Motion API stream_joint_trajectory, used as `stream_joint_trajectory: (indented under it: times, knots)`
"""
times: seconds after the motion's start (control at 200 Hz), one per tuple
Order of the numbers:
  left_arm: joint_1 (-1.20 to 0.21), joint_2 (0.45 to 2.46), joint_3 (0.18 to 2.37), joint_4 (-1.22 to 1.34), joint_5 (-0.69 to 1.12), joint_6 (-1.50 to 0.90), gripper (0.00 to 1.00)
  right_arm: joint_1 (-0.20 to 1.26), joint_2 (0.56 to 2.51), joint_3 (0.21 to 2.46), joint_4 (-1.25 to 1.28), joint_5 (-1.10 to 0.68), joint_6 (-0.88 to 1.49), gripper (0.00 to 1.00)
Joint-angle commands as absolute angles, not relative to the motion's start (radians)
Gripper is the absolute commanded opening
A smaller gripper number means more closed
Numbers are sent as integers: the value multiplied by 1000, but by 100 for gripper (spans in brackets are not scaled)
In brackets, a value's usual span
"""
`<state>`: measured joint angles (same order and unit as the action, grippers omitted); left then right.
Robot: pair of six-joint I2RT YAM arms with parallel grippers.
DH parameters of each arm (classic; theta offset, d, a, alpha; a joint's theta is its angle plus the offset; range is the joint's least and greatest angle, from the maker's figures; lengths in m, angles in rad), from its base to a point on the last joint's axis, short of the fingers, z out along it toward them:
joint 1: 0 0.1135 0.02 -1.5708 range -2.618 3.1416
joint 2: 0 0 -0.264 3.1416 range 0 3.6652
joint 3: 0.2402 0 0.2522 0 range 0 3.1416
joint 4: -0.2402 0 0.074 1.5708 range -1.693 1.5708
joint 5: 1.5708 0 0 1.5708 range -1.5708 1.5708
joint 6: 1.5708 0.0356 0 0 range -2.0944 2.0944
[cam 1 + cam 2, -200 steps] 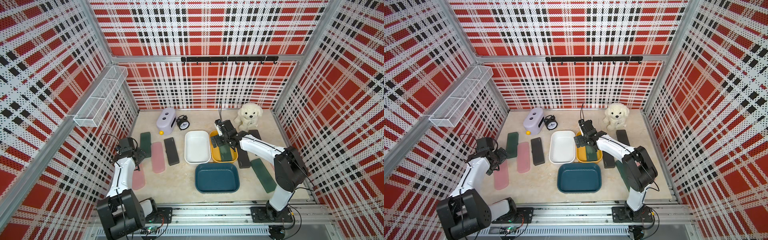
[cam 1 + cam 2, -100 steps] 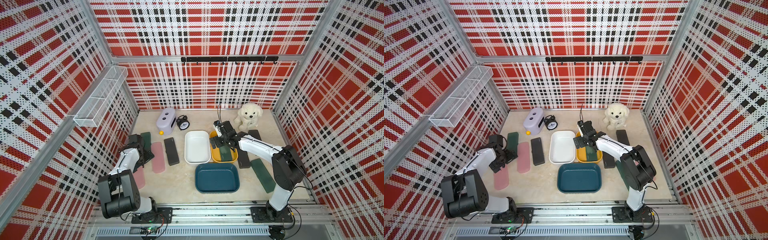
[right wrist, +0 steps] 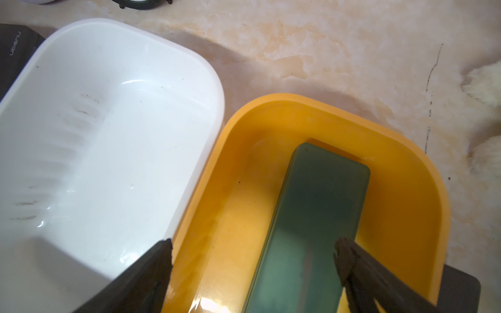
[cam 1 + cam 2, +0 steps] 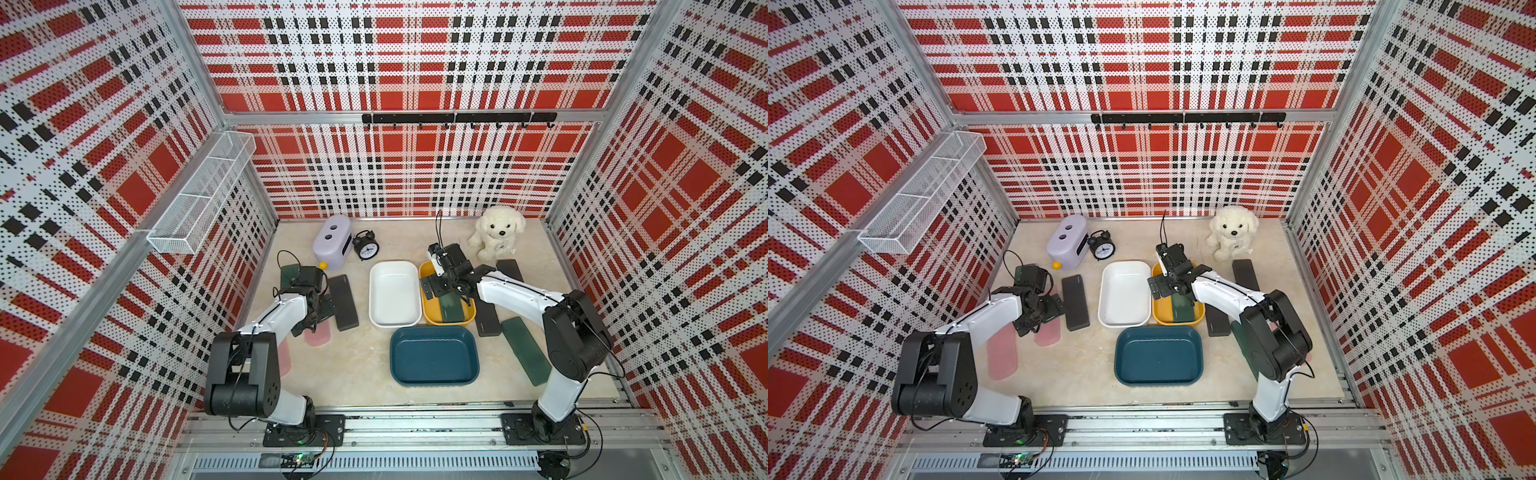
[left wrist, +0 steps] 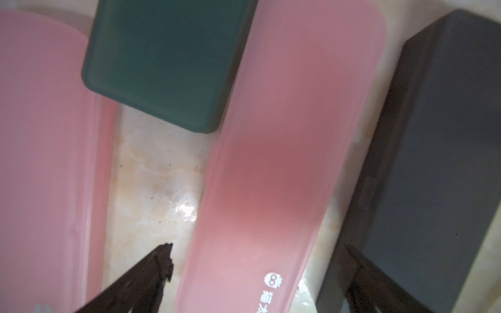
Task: Place the pencil cases by color into the storage box
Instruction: Pick up the pencil case from the center of the board.
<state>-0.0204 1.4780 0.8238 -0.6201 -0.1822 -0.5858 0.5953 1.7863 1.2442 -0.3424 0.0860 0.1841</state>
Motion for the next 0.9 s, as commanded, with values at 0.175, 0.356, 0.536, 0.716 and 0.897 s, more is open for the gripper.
stream_joint_trajectory:
  times: [0.175,0.356,0.536,0.716,0.897]
  knots:
    - [2,1524,805,-557,-194,-556,99,599,1776,1233,-342,95,211,100]
    - [0,1557,810,-534,-180,-539,99,598,1766,1232,-344,101,219,100]
    - [1,1571,812,-525,-178,-525,99,600,1764,1232,-348,104,226,100]
    - [6,1596,812,-508,-177,-514,99,600,1769,1230,-346,104,233,100]
    - [5,1627,821,-503,-180,-511,99,601,1772,1230,-347,108,239,100]
